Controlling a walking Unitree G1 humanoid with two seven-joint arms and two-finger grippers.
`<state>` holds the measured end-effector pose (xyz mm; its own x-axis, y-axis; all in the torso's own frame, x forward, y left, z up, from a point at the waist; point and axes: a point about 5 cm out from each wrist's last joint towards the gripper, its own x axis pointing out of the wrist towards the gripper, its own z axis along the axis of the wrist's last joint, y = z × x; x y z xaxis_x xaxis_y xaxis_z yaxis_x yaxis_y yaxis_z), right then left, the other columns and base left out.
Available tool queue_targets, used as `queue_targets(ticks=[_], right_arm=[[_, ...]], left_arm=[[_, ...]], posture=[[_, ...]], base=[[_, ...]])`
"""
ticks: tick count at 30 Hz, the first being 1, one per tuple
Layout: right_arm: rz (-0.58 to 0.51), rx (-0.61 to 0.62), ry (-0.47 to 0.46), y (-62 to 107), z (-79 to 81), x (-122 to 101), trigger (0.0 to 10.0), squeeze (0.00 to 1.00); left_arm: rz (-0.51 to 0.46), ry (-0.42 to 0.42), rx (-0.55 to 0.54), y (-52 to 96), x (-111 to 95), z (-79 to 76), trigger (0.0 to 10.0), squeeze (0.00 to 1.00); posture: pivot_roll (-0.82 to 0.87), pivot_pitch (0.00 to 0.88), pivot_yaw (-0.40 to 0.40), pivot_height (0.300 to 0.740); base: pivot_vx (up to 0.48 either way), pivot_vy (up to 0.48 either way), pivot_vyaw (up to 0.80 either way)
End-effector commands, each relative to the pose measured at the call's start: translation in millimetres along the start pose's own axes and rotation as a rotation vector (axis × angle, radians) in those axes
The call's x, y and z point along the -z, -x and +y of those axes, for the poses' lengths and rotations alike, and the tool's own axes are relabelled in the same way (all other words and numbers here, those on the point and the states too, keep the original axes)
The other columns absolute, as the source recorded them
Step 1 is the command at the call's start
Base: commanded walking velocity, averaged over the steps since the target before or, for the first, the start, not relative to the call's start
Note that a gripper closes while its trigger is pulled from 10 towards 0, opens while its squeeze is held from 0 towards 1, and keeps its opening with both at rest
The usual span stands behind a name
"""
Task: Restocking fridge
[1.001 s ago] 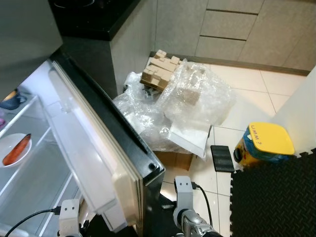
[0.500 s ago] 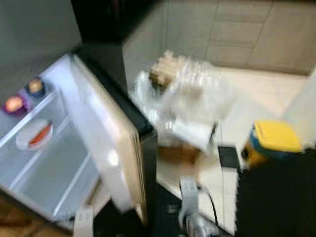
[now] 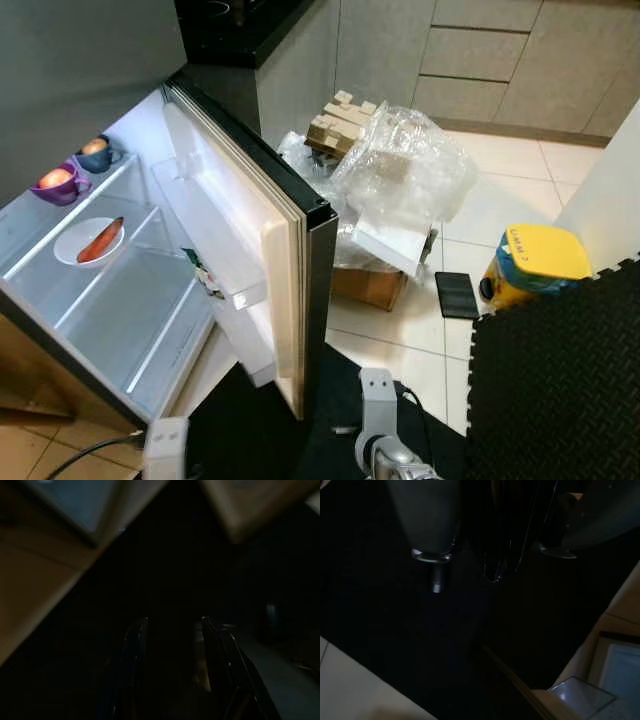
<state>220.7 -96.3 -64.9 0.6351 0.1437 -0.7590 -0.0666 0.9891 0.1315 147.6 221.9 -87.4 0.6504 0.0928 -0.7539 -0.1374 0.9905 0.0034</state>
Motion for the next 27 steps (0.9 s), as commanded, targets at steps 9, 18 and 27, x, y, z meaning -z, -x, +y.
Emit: queue_targets(ticks=[9,18,27], right_arm=[[0.005,-0.017,0.026,1.8,-1.9,8,10.0,0.00],[0.003,-0.022,0.026,1.6,0.5,8,10.0,0.00],[0.007,-0.022,0.027,1.9,1.3,9,10.0,0.00]], left_arm=[[0.001,-0.001,0.010,1.8,2,3.5,10.0,0.00],[-0.010,-0.006,0.020,4.5,3,11.2,10.0,0.00],[0.000,-0.011,0.036,0.8,-1,3.8,10.0,0.00]], posture=[[-0.01,0.076,0.005,0.738],[-0.01,0.075,0.012,0.738],[-0.01,0.076,0.020,0.738]], base=[[0.000,0.000,0.59],[0.000,0.000,0.80],[0.000,0.000,0.80]])
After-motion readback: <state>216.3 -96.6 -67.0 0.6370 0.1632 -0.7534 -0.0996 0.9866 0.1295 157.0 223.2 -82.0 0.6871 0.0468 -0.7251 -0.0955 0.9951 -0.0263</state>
